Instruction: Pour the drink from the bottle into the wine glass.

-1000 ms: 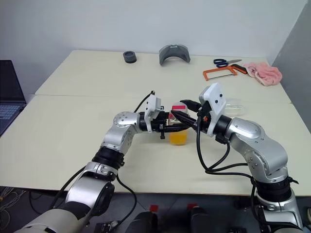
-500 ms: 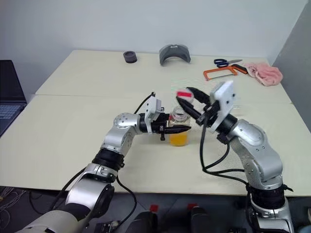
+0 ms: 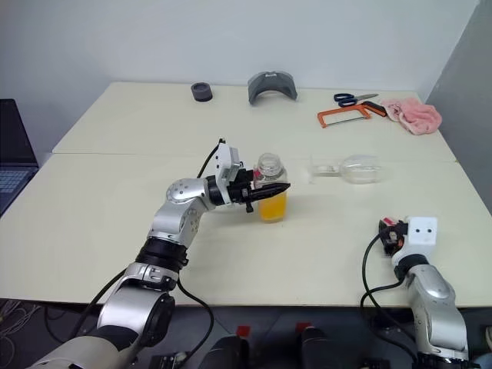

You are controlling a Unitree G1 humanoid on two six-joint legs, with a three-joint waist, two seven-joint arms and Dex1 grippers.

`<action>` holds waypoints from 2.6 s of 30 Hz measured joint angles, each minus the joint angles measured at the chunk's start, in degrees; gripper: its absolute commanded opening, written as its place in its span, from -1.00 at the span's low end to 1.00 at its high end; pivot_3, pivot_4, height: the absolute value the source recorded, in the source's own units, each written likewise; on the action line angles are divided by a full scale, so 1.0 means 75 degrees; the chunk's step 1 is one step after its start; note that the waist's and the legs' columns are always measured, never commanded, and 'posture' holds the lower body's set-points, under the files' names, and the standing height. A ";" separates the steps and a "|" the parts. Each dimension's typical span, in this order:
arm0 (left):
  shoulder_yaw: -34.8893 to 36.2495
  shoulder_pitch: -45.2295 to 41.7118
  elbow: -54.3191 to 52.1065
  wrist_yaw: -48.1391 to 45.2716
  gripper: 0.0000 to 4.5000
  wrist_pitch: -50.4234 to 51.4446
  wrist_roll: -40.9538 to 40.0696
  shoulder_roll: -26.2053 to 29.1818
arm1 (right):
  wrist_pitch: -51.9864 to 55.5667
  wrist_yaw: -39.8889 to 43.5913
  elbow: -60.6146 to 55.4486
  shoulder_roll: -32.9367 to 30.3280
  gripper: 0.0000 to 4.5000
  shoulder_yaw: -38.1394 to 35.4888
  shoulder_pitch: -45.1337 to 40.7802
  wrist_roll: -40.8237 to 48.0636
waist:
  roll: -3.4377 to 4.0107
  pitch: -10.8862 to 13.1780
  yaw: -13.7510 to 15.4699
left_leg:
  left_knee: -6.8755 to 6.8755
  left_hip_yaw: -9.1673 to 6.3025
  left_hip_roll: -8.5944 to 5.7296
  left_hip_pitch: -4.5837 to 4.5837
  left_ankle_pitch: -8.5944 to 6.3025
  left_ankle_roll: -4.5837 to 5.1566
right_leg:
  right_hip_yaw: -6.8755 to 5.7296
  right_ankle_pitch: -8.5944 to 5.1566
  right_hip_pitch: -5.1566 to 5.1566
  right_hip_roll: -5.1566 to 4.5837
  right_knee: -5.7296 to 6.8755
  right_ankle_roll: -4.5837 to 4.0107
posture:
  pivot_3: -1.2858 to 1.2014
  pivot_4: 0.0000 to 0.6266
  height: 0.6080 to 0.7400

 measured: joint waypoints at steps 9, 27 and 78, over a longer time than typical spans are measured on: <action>0.0927 -0.0066 0.0118 0.1653 -0.29 -0.0342 0.0034 0.0450 | 0.0007 0.0479 -0.0543 -0.0927 1.00 -0.0149 0.0147 -0.0067 | 0.0000 0.0000 0.0019 | 0.0001 -0.0001 -0.0002 -0.0001 0.0000 0.0000 | -0.0005 0.0000 0.0003 -0.0004 -0.0002 0.0001 | 0.03 -0.52 1.00; 0.2562 -0.0528 0.3218 0.5160 -0.29 -0.1789 0.0470 0.1785 | 0.1642 0.2584 -0.0743 0.0158 1.00 0.4520 -0.4804 0.0497 | -0.0016 0.0000 0.0029 | 0.0008 -0.0058 -0.0002 -0.0029 0.0009 -0.0016 | -0.0042 0.0002 -0.0011 -0.0041 -0.0013 0.0000 | 0.03 -0.52 1.00; 0.2179 0.4521 -0.1151 0.4419 0.99 -0.1236 0.0528 0.1992 | 0.3886 0.0556 -0.2436 0.1432 1.00 0.1714 -0.1869 0.1817 | -0.0018 -0.0008 0.0062 | -0.0006 -0.0052 0.0023 -0.0006 0.0000 -0.0001 | -0.0029 0.0002 -0.0005 -0.0036 -0.0002 -0.0001 | 0.03 -0.52 1.00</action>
